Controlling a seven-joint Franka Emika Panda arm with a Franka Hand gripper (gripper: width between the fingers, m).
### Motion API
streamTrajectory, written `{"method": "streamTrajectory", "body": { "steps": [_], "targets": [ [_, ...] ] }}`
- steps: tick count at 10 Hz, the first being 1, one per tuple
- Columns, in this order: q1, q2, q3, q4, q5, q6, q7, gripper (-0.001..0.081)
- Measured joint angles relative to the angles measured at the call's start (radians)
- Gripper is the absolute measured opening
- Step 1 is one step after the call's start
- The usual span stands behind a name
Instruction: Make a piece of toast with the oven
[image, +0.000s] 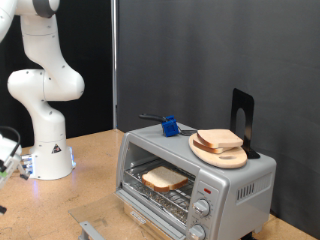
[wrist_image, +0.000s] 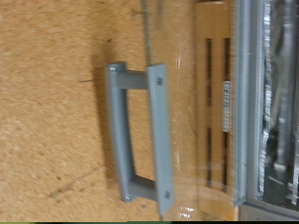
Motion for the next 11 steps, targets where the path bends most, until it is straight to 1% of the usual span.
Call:
{"method": "streamTrajectory", "body": {
  "steps": [2,5,8,11],
  "targets": [
    [0.001,0.077,0.025,0.022,0.058,0.017,-0.068,0.0808],
    [0.009,0.150,0.084,0.032,0.109,0.025,-0.106,0.0808],
    [0.033,0.185,0.142,0.015,0.111,0.025,-0.112,0.0808],
    [0.061,0.183,0.196,-0.029,0.111,0.007,-0.113,0.0808]
  ]
}}
